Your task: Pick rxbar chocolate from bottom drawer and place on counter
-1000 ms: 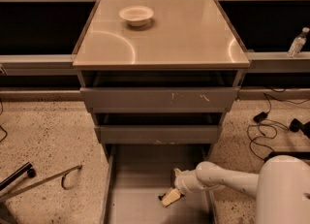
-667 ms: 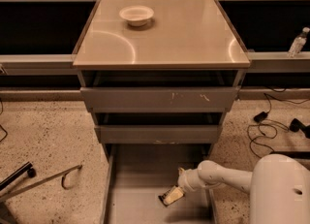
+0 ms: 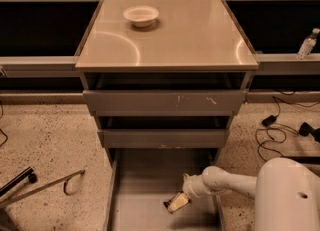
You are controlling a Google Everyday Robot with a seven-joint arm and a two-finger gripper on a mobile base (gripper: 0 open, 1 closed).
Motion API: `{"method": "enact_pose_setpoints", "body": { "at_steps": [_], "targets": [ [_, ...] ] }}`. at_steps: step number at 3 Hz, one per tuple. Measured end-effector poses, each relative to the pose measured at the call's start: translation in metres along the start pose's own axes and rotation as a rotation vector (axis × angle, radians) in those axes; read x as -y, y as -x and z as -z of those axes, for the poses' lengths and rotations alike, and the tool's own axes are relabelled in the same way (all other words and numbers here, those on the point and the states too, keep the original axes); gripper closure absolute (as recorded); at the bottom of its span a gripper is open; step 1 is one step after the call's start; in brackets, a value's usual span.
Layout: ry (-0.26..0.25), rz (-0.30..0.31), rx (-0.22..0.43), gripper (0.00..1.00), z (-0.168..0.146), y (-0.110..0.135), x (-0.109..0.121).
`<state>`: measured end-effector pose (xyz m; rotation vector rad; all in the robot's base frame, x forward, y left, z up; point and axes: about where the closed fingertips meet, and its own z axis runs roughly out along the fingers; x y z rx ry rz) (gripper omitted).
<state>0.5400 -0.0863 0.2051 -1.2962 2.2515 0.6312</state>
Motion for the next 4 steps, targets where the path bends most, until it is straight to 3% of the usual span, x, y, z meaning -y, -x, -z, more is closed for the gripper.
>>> {"method": "enact_pose_setpoints", "body": {
  "at_steps": [2, 4],
  "targets": [
    [-0.032, 0.025, -0.035, 0.00, -0.011, -0.008, -0.001],
    [-0.019, -0.013, -0.051, 0.00, -0.018, -0.031, 0.003]
  ]
}}
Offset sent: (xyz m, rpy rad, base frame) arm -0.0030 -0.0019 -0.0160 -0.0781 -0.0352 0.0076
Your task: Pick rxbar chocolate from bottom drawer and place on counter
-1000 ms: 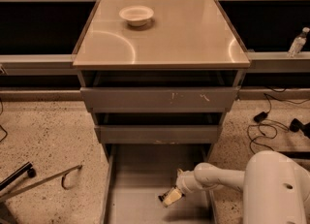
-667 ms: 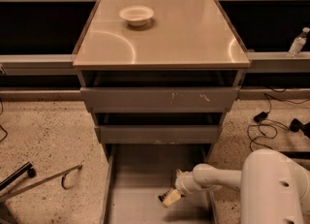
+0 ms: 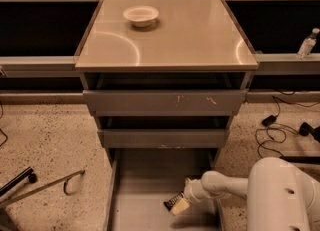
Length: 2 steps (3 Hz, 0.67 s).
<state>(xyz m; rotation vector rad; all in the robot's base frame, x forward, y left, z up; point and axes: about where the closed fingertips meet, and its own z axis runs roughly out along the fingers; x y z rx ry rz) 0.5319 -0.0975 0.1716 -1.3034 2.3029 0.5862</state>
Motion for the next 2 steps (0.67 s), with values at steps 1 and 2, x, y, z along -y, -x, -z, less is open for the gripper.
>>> {"method": "enact_pose_setpoints", "body": {
  "at_steps": [1, 2],
  "targets": [
    [0.008, -0.026, -0.015, 0.00, -0.005, -0.013, 0.004],
    [0.069, -0.024, -0.022, 0.00, -0.028, -0.013, 0.002]
  ]
}}
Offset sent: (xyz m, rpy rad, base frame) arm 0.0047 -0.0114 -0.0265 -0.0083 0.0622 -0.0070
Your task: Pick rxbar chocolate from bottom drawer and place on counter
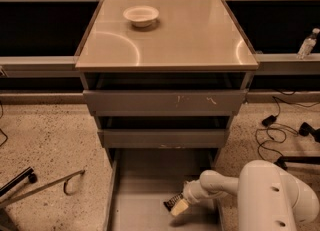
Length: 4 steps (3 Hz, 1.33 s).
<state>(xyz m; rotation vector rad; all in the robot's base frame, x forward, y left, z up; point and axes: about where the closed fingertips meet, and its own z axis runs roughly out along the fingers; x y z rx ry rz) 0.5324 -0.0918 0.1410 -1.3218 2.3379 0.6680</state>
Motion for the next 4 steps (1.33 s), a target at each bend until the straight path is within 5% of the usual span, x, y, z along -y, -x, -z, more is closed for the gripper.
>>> {"method": "enact_pose_setpoints", "body": {
  "at_steps": [2, 4],
  "targets": [
    [0.020, 0.003, -0.020, 0.00, -0.025, -0.011, -0.003],
    [-0.023, -0.007, -0.046, 0.00, -0.032, -0.028, -0.004]
  ]
}}
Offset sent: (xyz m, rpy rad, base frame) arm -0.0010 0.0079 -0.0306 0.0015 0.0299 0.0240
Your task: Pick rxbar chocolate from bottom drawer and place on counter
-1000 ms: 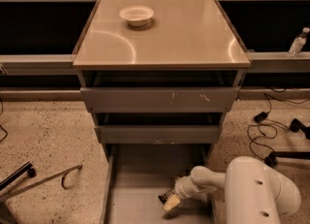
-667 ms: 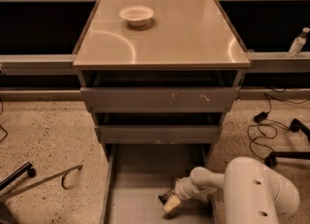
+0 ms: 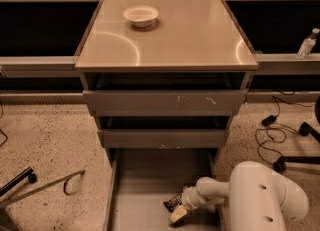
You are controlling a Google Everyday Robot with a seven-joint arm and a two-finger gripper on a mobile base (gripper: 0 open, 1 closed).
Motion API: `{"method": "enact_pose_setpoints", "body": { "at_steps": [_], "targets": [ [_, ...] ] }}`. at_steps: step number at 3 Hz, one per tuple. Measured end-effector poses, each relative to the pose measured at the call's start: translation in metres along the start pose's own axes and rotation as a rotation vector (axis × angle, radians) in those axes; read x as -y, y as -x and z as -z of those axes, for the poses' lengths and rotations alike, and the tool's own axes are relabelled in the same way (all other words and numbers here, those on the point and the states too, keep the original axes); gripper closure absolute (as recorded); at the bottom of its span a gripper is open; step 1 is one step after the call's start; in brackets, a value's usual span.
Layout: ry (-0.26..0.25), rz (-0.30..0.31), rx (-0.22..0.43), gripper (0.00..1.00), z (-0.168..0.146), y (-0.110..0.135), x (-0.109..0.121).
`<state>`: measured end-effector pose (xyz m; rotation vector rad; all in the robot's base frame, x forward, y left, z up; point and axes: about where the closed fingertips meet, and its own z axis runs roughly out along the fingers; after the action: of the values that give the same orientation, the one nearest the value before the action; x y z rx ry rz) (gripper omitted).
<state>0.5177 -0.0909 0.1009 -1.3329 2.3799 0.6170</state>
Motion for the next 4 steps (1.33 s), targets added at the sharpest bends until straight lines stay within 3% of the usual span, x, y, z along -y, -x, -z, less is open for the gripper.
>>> {"method": "enact_pose_setpoints", "body": {
  "at_steps": [4],
  "targets": [
    [0.000, 0.000, 0.000, 0.88, 0.0040, 0.0026, -0.0009]
  ]
}}
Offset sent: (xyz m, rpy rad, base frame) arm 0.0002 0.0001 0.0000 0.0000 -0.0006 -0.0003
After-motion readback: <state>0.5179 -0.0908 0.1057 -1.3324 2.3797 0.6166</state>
